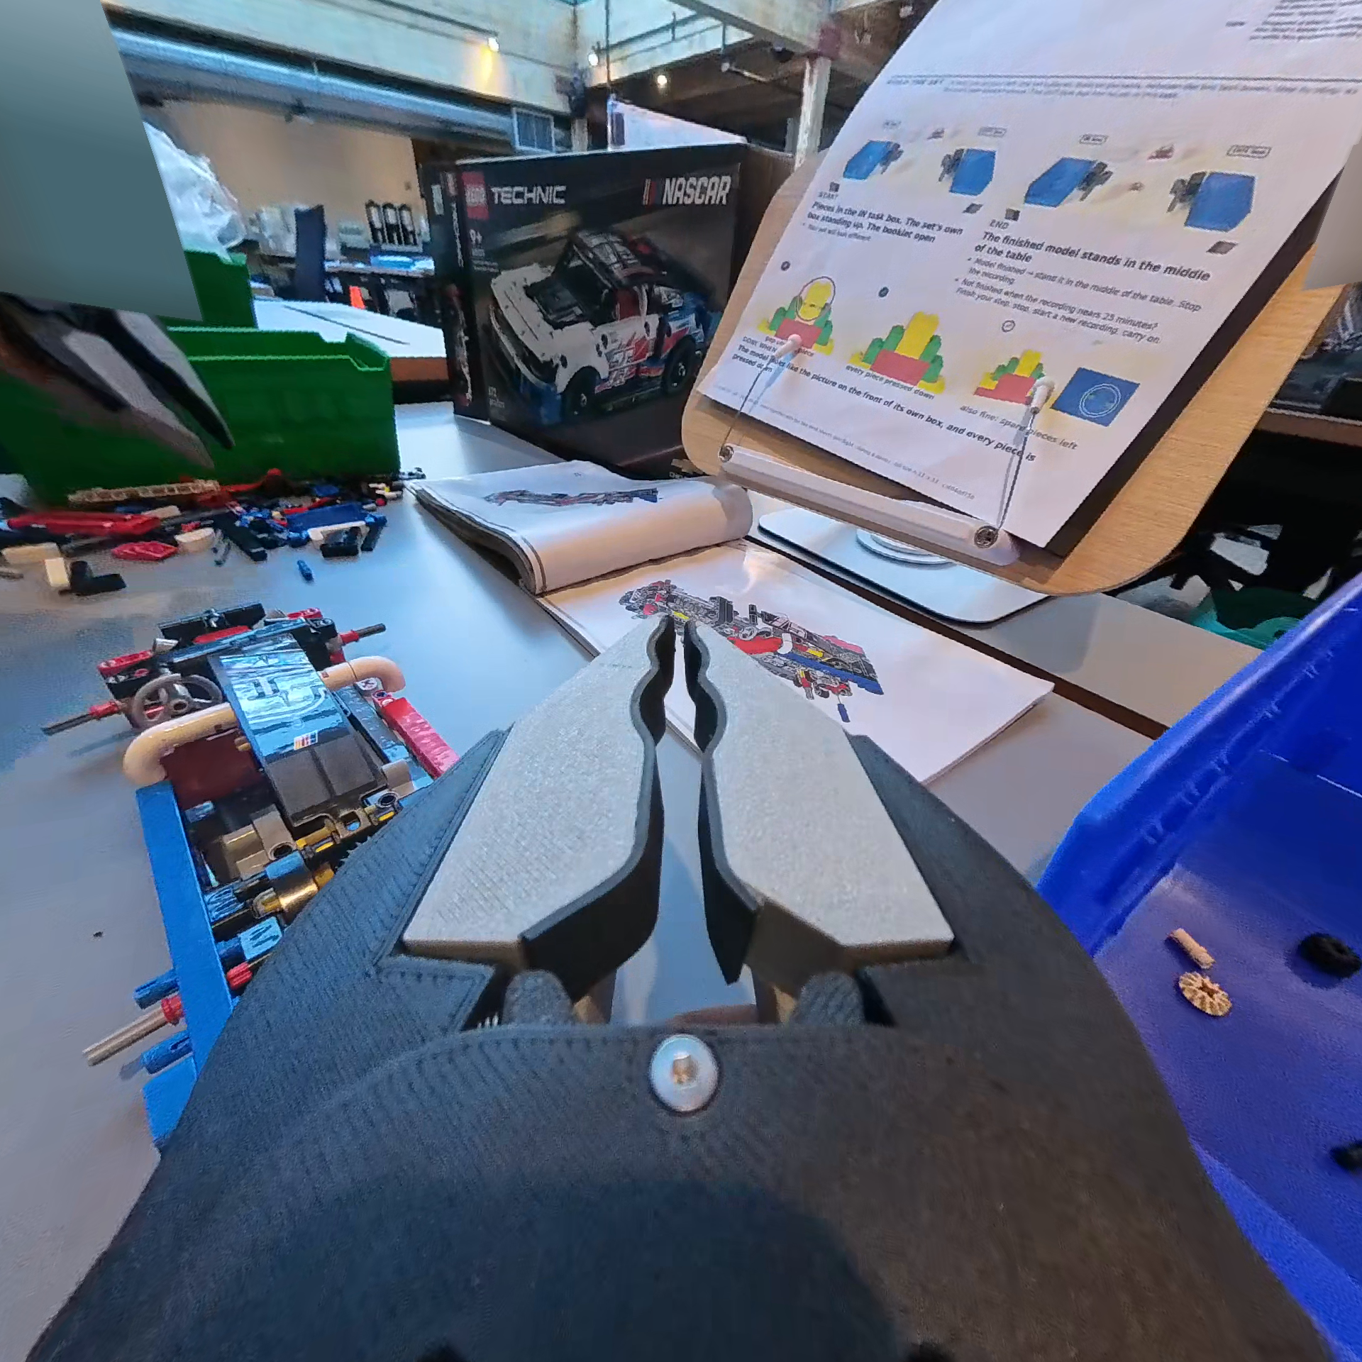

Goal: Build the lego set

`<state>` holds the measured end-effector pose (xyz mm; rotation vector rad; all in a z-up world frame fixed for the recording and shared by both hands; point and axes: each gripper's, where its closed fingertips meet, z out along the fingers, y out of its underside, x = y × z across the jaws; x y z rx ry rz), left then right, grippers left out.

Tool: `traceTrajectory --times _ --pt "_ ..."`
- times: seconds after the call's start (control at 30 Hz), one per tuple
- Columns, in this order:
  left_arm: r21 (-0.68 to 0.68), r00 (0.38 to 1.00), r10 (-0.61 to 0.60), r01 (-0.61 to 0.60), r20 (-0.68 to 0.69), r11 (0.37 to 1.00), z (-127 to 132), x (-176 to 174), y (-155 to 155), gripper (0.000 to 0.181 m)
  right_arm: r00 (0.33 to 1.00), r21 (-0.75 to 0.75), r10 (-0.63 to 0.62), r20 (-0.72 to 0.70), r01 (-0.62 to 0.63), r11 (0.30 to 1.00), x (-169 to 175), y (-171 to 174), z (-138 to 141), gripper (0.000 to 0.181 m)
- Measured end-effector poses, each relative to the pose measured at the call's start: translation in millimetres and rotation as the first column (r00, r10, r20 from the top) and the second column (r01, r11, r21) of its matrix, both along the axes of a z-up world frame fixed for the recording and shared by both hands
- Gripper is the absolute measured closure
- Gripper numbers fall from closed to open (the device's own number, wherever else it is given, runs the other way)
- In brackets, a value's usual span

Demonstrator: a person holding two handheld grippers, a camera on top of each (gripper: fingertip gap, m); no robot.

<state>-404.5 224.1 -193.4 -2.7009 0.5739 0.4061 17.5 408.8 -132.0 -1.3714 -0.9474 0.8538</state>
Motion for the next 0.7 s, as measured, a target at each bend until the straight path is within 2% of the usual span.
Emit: traceTrajectory --times 0.17,0.23,0.4,0.7 --pt "-0.168 0.993 -0.092 0.103 0.069 0.98 -21.7 -0.6 2.2 0.156 1.0 -0.004 0.024 0.001 -0.024 1.0 -1.6 -3.5 -0.3 0.181" --pt "-0.225 0.993 -0.095 0.108 0.07 0.968 -27.9 -2.6 1.1 0.153 0.999 0.0 0.032 0.002 -0.032 0.999 -3.0 -5.2 -0.3 0.181" --pt "-0.268 0.994 -0.111 0.11 0.009 0.957 -31.0 -9.4 8.2 0.153 0.999 -0.031 0.045 -0.026 -0.046 0.998 -2.1 -4.3 1.1 0.181" --pt "-0.348 0.993 -0.115 0.122 0.04 0.929 -35.4 -9.6 16.3 0.158 0.996 -0.036 0.086 -0.029 -0.087 0.996 -3.4 -12.4 1.3 0.181"
